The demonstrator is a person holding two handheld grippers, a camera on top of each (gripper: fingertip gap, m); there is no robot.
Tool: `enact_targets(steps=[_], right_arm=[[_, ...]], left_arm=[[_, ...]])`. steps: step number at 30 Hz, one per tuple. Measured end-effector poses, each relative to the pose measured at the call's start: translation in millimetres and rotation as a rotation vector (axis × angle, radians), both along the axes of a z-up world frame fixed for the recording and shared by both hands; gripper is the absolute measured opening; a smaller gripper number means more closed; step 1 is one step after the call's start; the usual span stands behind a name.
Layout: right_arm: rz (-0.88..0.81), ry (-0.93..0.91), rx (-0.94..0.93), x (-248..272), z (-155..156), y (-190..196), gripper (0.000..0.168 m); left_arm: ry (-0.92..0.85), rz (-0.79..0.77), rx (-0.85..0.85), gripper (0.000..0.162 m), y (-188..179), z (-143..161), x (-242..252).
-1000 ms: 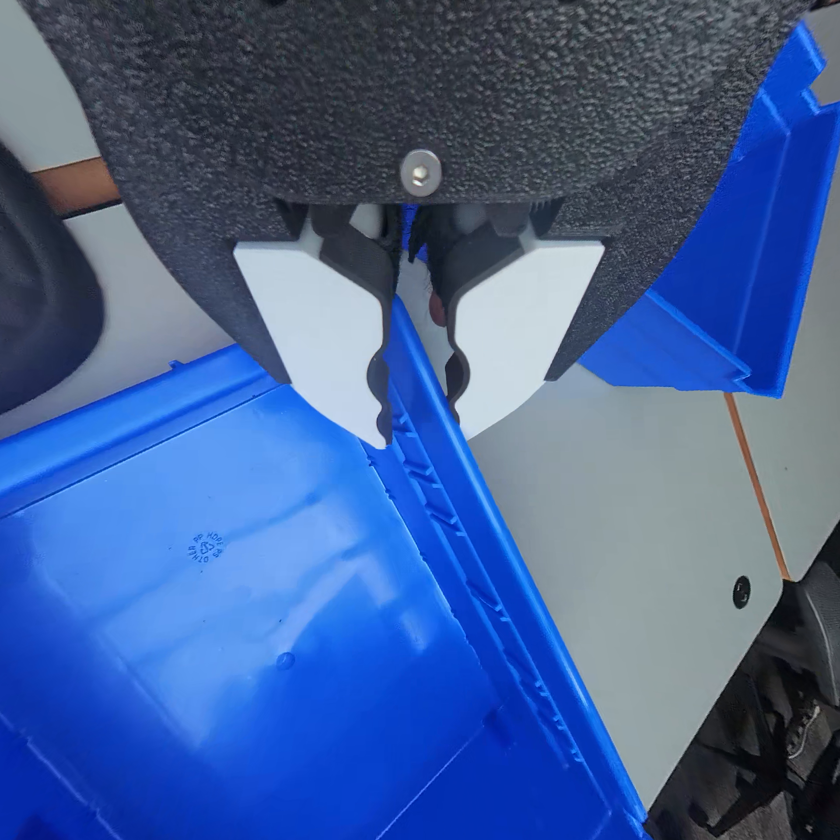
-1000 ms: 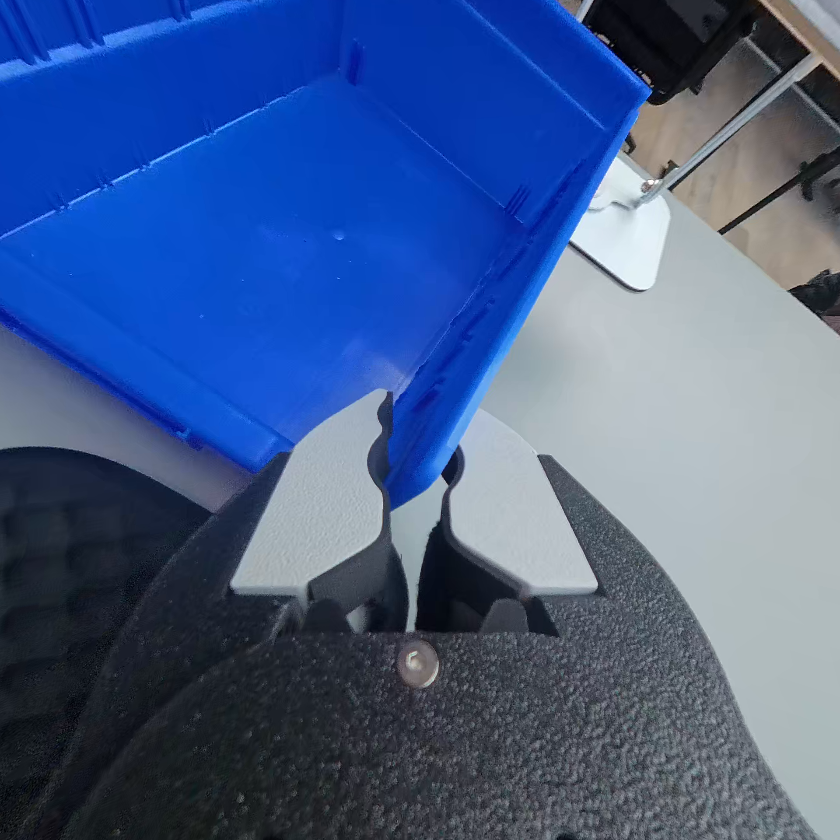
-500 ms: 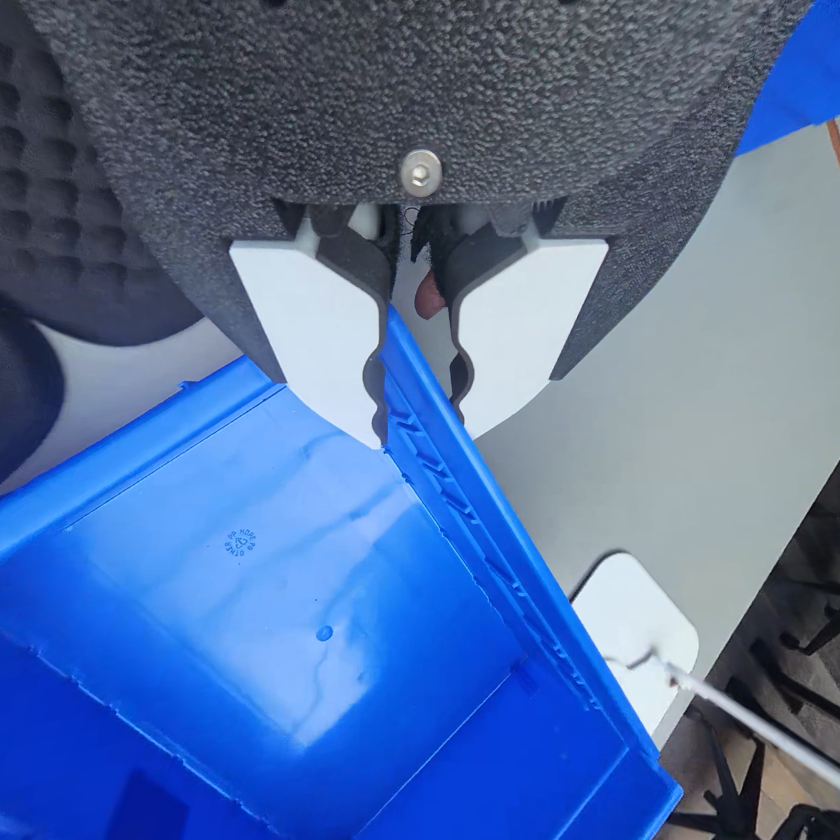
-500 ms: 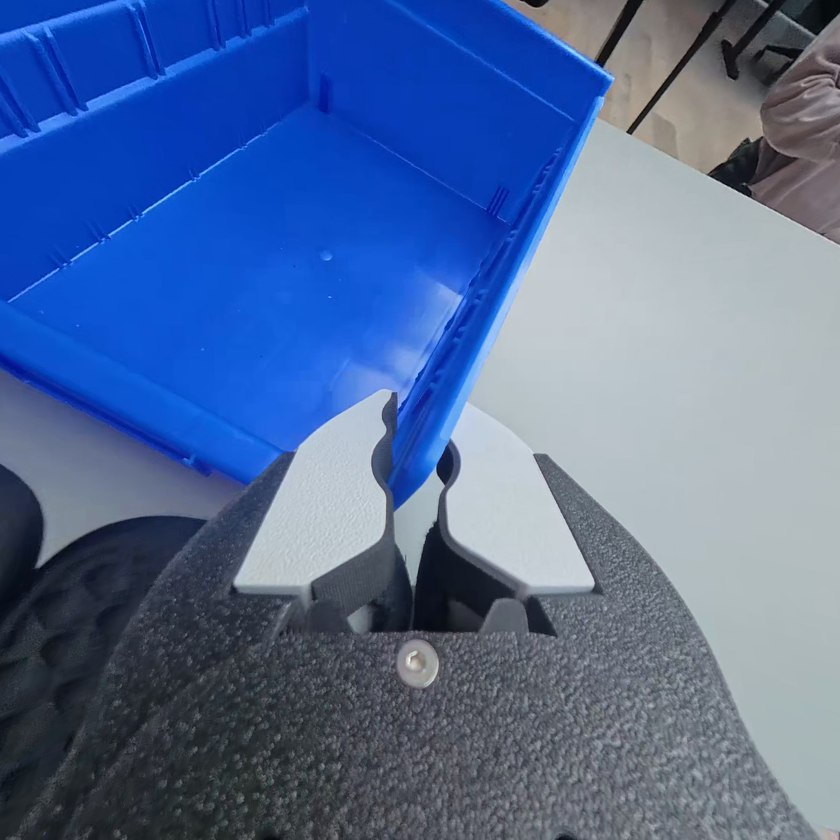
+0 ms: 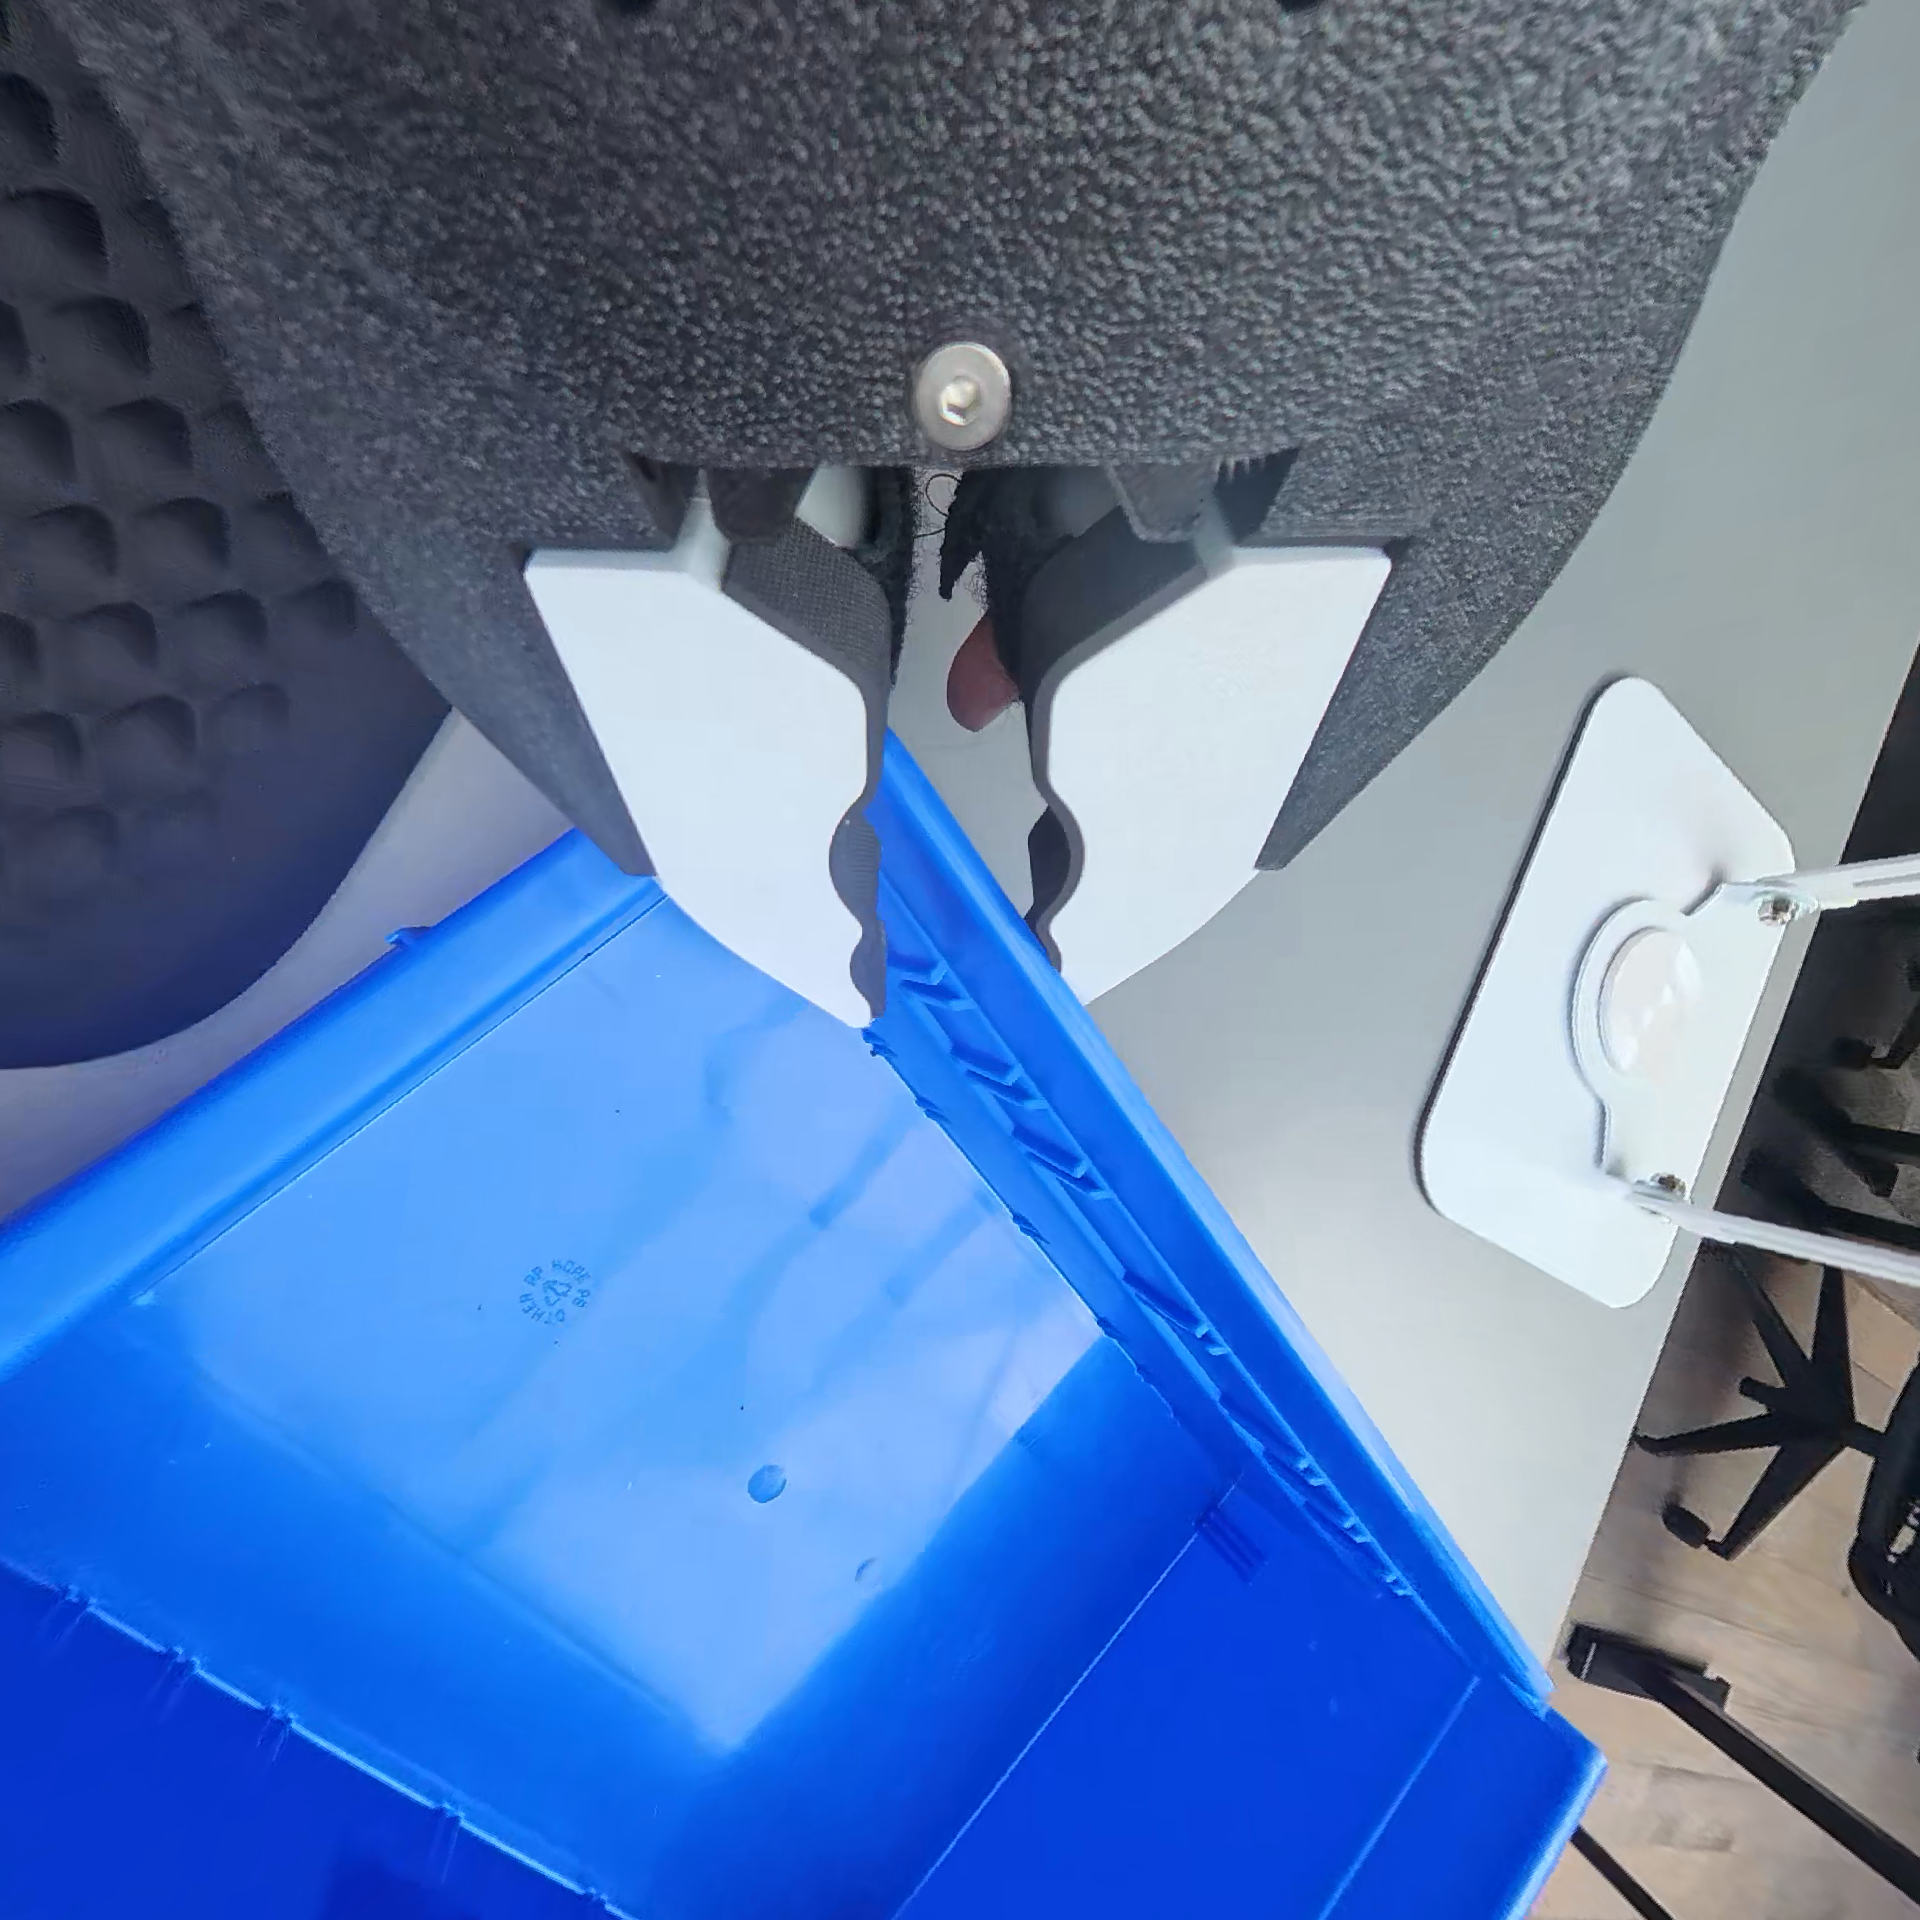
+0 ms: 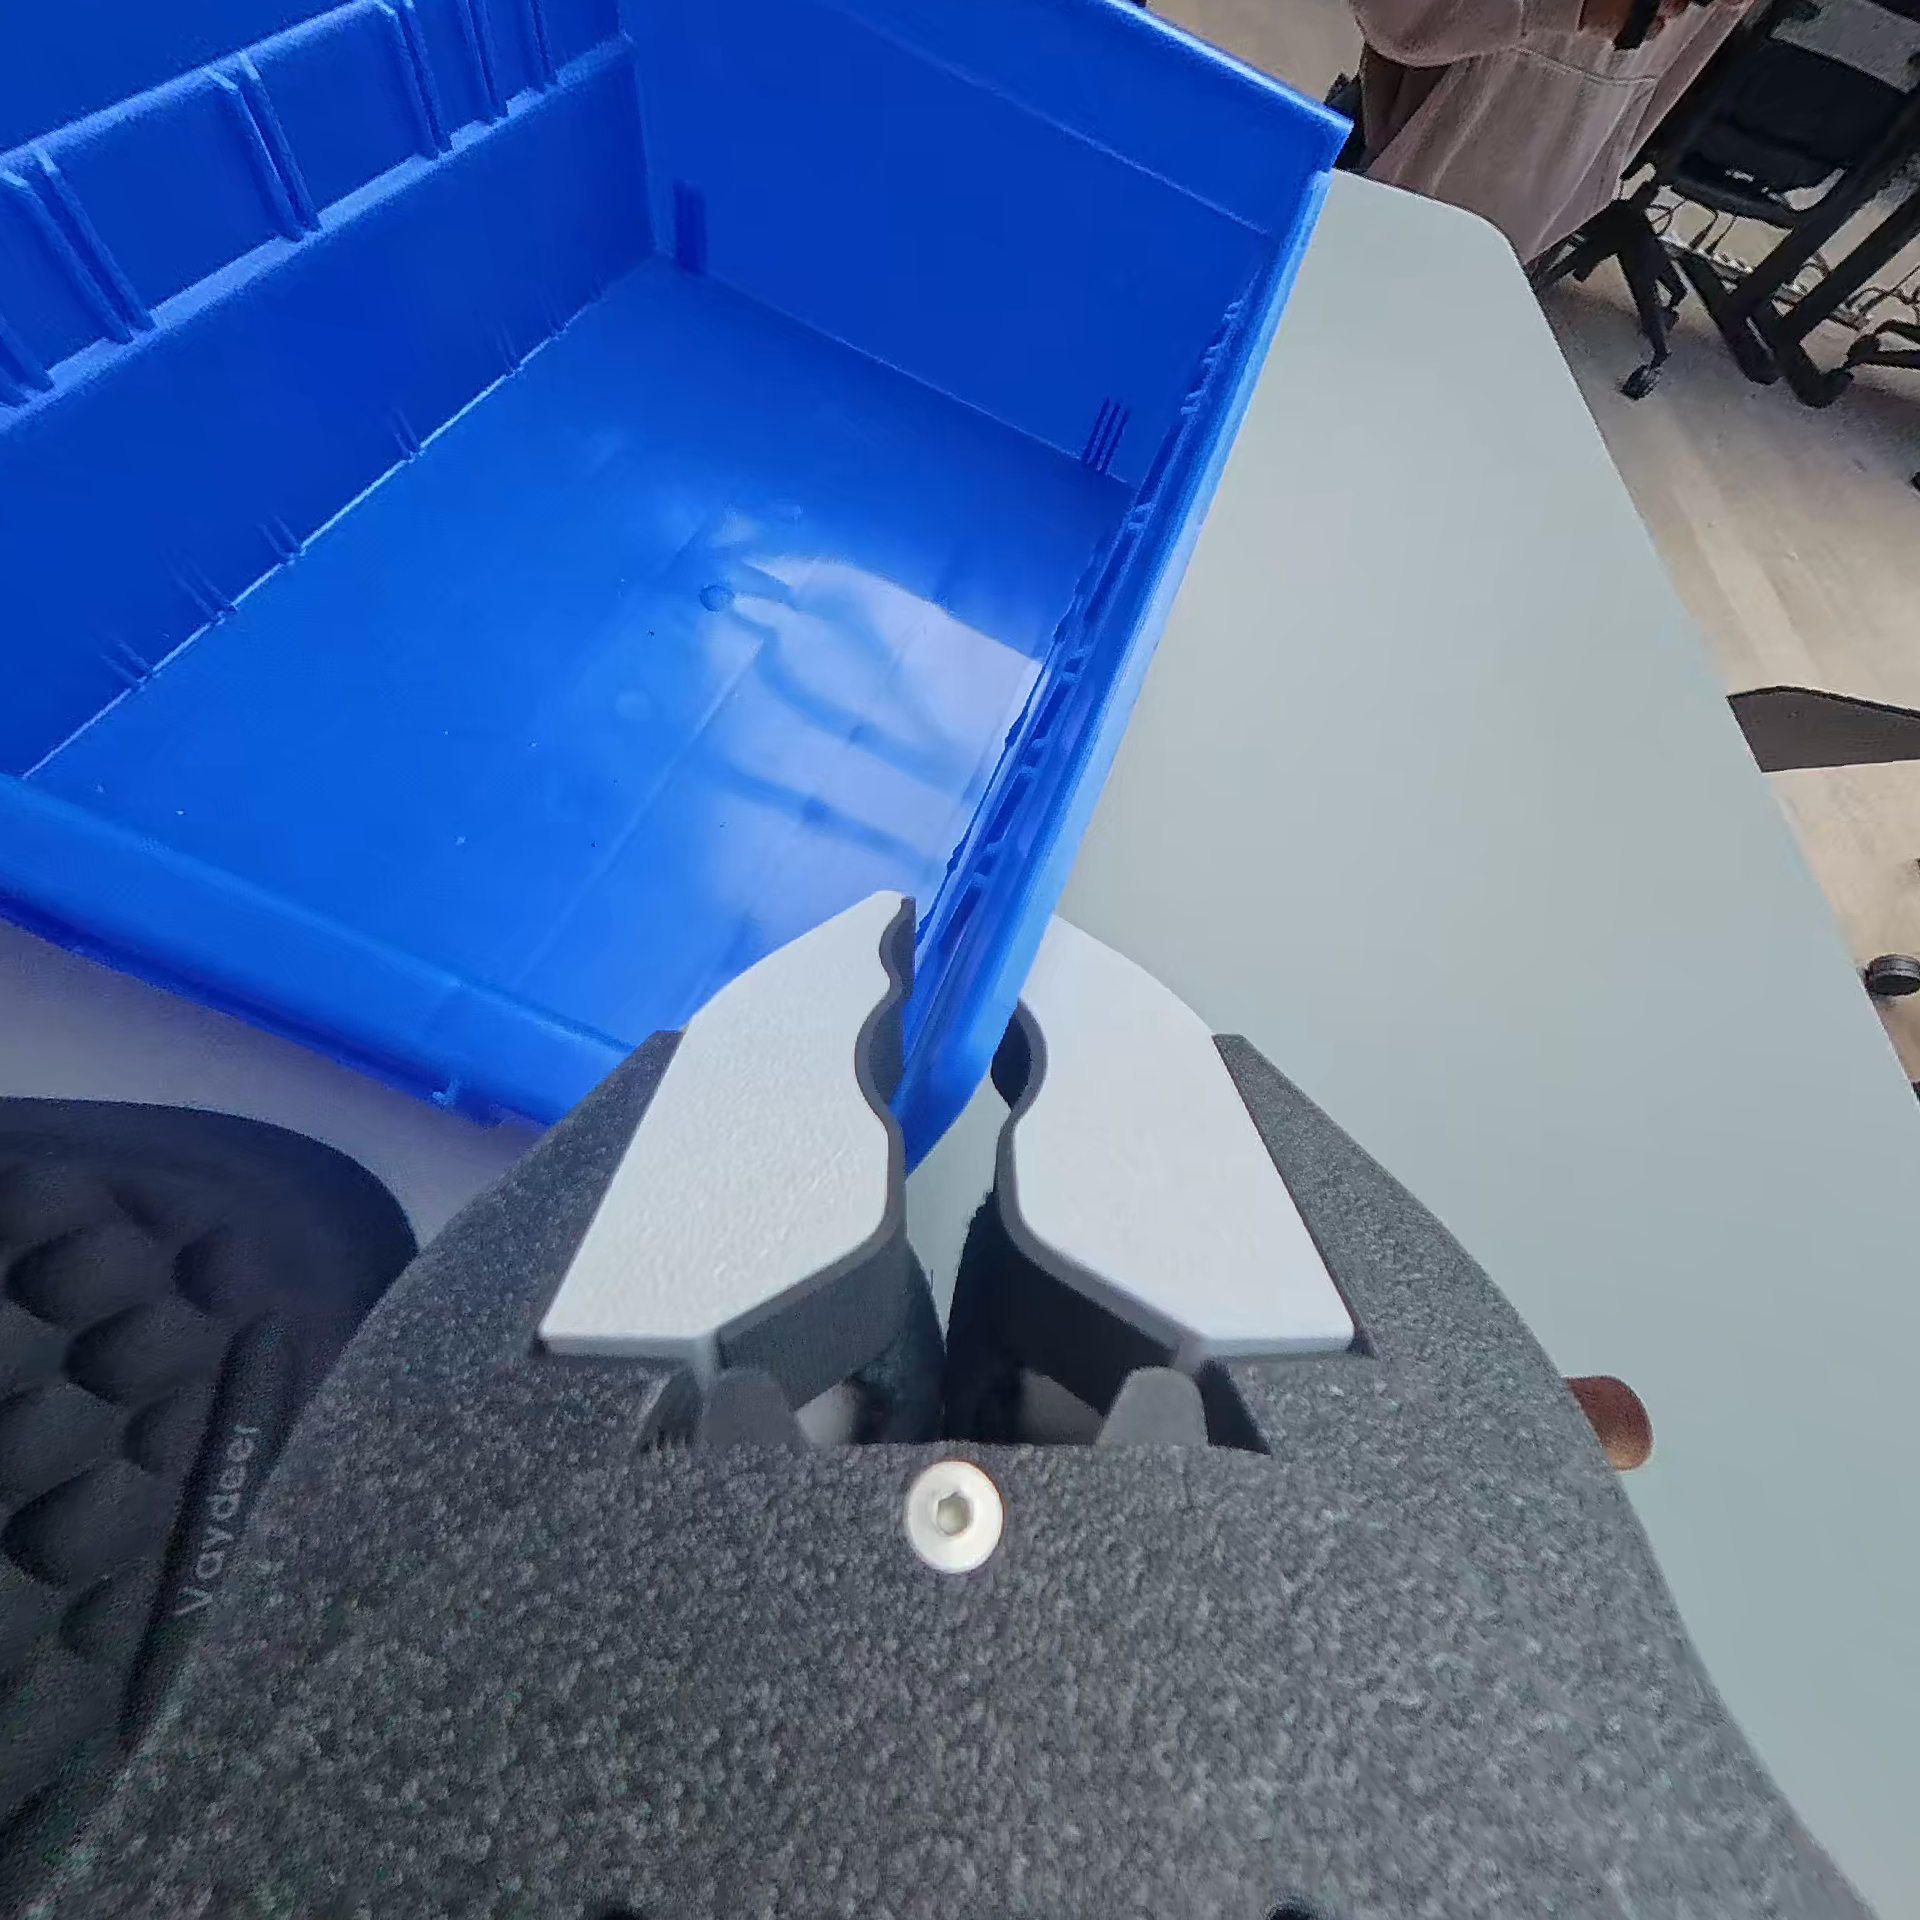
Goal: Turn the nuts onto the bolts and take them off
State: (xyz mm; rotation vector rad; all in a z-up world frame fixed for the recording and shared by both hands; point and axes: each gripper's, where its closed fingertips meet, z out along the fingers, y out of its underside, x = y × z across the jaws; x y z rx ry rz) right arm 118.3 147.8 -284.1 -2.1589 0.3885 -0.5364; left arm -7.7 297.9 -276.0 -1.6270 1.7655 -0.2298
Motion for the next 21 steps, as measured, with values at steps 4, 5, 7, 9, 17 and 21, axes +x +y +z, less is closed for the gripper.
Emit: enact_targets(steps=[4,5,7,9,17,21], right_arm=[[-0.004,0.012,0.01,5,-3,-9,0.012],[0.005,0.026,0.025,5,-4,-9,0.013],[0.015,0.042,0.109,4,1,-9,0.027],[0.017,0.059,0.153,3,5,-13,0.047],[0.019,0.004,0.323,-9,56,-29,0.074],[0.084,-0.044,0.386,-31,88,-19,0.078]], left_arm=[[-0.024,-0.012,-0.001,0.025,-9,-1,10],[-0.038,-0.013,-0.008,0.026,-9,-1,10],[-0.077,-0.018,-0.036,0.027,-11,2,9],[-0.157,-0.009,-0.034,0.034,-10,15,4],[-0.428,0.051,-0.027,0.057,-1,81,-54],[-0.527,0.095,-0.039,0.053,5,104,-100]])
